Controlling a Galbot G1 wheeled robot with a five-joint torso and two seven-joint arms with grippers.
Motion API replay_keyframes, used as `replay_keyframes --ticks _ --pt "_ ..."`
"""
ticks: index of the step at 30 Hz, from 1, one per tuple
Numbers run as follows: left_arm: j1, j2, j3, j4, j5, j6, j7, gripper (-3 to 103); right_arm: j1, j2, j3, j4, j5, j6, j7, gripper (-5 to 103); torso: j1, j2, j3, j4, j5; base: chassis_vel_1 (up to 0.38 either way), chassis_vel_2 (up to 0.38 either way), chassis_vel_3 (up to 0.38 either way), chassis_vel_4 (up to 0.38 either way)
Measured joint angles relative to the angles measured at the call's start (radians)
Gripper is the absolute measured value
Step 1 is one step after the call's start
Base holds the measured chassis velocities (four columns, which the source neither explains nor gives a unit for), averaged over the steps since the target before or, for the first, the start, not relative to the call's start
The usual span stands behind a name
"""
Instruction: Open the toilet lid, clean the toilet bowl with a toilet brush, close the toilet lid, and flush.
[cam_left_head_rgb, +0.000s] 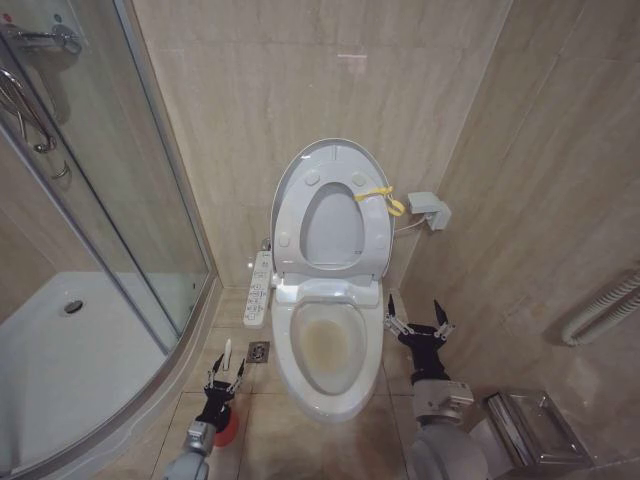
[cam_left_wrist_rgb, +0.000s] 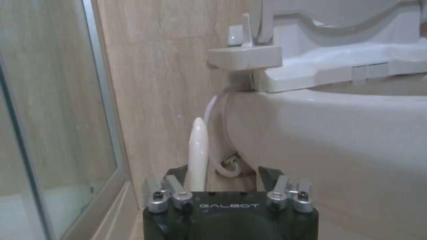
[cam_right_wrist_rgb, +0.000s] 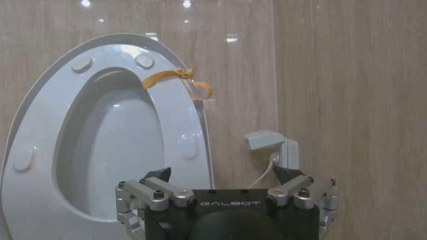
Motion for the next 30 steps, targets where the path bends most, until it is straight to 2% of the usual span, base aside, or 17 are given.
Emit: replay_keyframes --ticks 3,4,10,11,23,30 --pt "0.036 -0.004 -0.003 -0.032 0.01 -0.001 -0.018 64 0.0 0.0 0.0 0.0 0.0 0.0 0.0 100 0.0 0.0 0.0 0.0001 0.0 0.0 0.0 0.0 0.0" --pt "0.058 -0.007 -0.004 -0.051 0.016 -0.002 -0.029 92 0.0 0.0 0.0 0.0 0.0 0.0 0.0 100 0.0 0.0 0.0 0.0001 0.0 0.0 0.0 0.0 0.0" --pt "0.119 -0.014 -0.013 -0.098 0.044 -0.015 -0.054 92 0.0 0.0 0.0 0.0 0.0 0.0 0.0 100 0.0 0.0 0.0 0.0002 0.0 0.0 0.0 0.0 0.0" --pt "0.134 -0.016 -0.015 -0.113 0.053 -0.02 -0.062 100 0.0 0.0 0.0 0.0 0.0 0.0 0.0 100 0.0 0.0 0.0 0.0001 0.0 0.0 0.0 0.0 0.0" --pt "0.185 -0.022 -0.017 -0.196 0.097 -0.032 -0.092 100 0.0 0.0 0.0 0.0 0.0 0.0 0.0 100 0.0 0.0 0.0 0.0001 -0.0001 0.0 0.0 0.0 0.0" --pt "0.231 -0.018 -0.018 -0.305 0.159 -0.043 -0.164 100 0.0 0.0 0.0 0.0 0.0 0.0 0.0 100 0.0 0.0 0.0 0.0001 -0.0001 0.0 0.0 0.0 0.0"
